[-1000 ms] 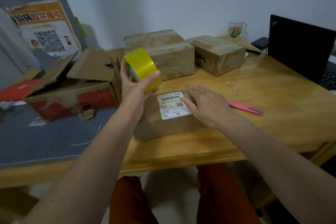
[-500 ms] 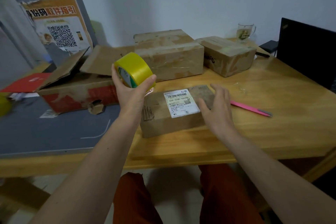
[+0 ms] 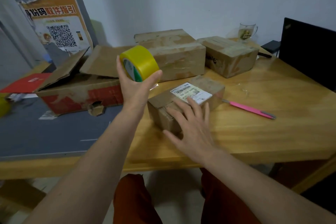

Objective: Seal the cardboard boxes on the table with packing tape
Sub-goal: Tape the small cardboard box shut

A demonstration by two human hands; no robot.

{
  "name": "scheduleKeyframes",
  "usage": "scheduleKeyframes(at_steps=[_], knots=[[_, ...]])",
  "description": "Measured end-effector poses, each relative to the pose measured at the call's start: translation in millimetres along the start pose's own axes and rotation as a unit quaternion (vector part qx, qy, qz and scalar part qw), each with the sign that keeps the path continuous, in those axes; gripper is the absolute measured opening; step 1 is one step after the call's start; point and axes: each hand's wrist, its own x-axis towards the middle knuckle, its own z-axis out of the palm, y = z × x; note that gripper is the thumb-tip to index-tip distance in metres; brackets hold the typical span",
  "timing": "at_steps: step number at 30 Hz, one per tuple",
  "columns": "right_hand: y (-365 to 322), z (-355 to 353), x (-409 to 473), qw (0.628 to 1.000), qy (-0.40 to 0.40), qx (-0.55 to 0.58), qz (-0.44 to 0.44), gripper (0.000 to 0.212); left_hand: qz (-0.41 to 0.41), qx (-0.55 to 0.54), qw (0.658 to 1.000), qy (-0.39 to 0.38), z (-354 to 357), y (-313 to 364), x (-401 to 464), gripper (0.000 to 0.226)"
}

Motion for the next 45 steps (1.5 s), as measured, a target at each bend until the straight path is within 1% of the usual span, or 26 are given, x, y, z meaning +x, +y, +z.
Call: scheduleKeyframes(at_steps=[2,4,6,7,9,11,13,17,19,22,23,25,27,28,29,31,32,34,36,38,40,41,43,45], knots=[[5.0,2.3,0.1,0.999,0.003,0.044,0.026,0.052,-0.015,-0.001,1.0,-0.017,-0.9,0.0,7.0,0.122],[10.6,2.6,1.0,0.995,-0.001,0.098,0.02,0.049,-0.035,0.0,0.999,-0.032,0.6,-1.0,11.4,0.12],[18.0,2.1,1.4,0.99,0.0,0.141,0.007,0.05,-0.06,-0.018,0.997,-0.045,4.1,-3.1,12.3,0.117],[21.9,1.0,1.6,0.987,0.006,0.16,0.006,0.054,-0.07,-0.028,0.996,-0.05,6.0,-5.0,11.5,0.115],[29.1,-1.1,1.7,0.983,0.022,0.182,0.022,0.071,-0.085,-0.045,0.994,-0.059,9.6,-10.1,7.2,0.112],[32.5,-1.6,1.5,0.975,0.038,0.208,0.075,0.086,-0.095,-0.062,0.992,-0.058,12.8,-13.9,2.0,0.111],[33.3,0.2,0.7,0.953,0.052,0.271,0.128,0.091,-0.107,-0.084,0.99,-0.042,15.7,-15.0,-2.0,0.11],[35.4,2.7,0.9,0.917,0.053,0.364,0.155,0.079,-0.119,-0.098,0.988,0.006,19.3,-11.5,-15.0,0.114],[41.8,-0.8,5.3,0.898,0.029,0.41,0.159,0.072,-0.116,-0.108,0.987,0.025,18.5,-9.7,-26.1,0.117],[51.9,-9.4,15.3,0.87,-0.019,0.469,0.151,0.049,-0.111,-0.089,0.989,0.037,16.1,-6.8,-38.9,0.118],[53.4,-12.1,18.0,0.866,-0.03,0.477,0.147,0.045,-0.112,-0.079,0.99,0.033,15.3,-4.8,-41.1,0.118],[53.8,-16.7,21.6,0.871,-0.05,0.467,0.144,0.04,-0.119,-0.058,0.991,0.023,13.0,0.8,-42.3,0.117],[51.4,-24.0,23.7,0.884,-0.068,0.438,0.15,0.043,-0.135,-0.052,0.989,-0.004,8.7,9.3,-42.1,0.116],[49.8,-29.9,25.8,0.888,-0.06,0.43,0.151,0.047,-0.142,-0.059,0.988,-0.034,6.2,14.2,-41.6,0.114],[47.9,-37.7,29.1,0.889,-0.04,0.432,0.148,0.05,-0.146,-0.068,0.984,-0.073,4.3,19.2,-41.0,0.112],[42.2,-56.3,40.0,0.878,0.005,0.46,0.135,0.054,-0.144,-0.072,0.973,-0.168,3.4,29.4,-40.7,0.1],[39.0,-65.4,46.7,0.868,0.017,0.48,0.127,0.055,-0.145,-0.071,0.963,-0.214,4.8,35.2,-41.6,0.095],[34.5,-80.9,60.2,0.853,0.027,0.51,0.11,0.054,-0.164,-0.07,0.936,-0.303,8.7,47.2,-44.3,0.101],[31.8,-91.2,69.7,0.855,0.038,0.51,0.087,0.043,-0.181,-0.057,0.905,-0.382,12.3,56.9,-47.6,0.107],[30.6,-94.9,74.1,0.863,0.06,0.497,0.061,0.032,-0.198,-0.045,0.881,-0.428,15.5,60.9,-51.6,0.116],[30.6,-93.5,74.0,0.868,0.084,0.486,0.052,0.029,-0.22,-0.057,0.873,-0.43,18.3,59.4,-57.8,0.121],[31.0,-92.2,73.2,0.867,0.102,0.484,0.054,0.028,-0.234,-0.073,0.875,-0.417,19.2,57.0,-61.9,0.118],[33.8,-92.0,71.7,0.852,0.148,0.497,0.07,0.03,-0.281,-0.137,0.879,-0.359,20.0,52.6,-71.3,0.102],[37.4,-93.7,71.9,0.839,0.183,0.504,0.092,0.037,-0.332,-0.224,0.868,-0.293,18.9,48.1,-79.7,0.081]])
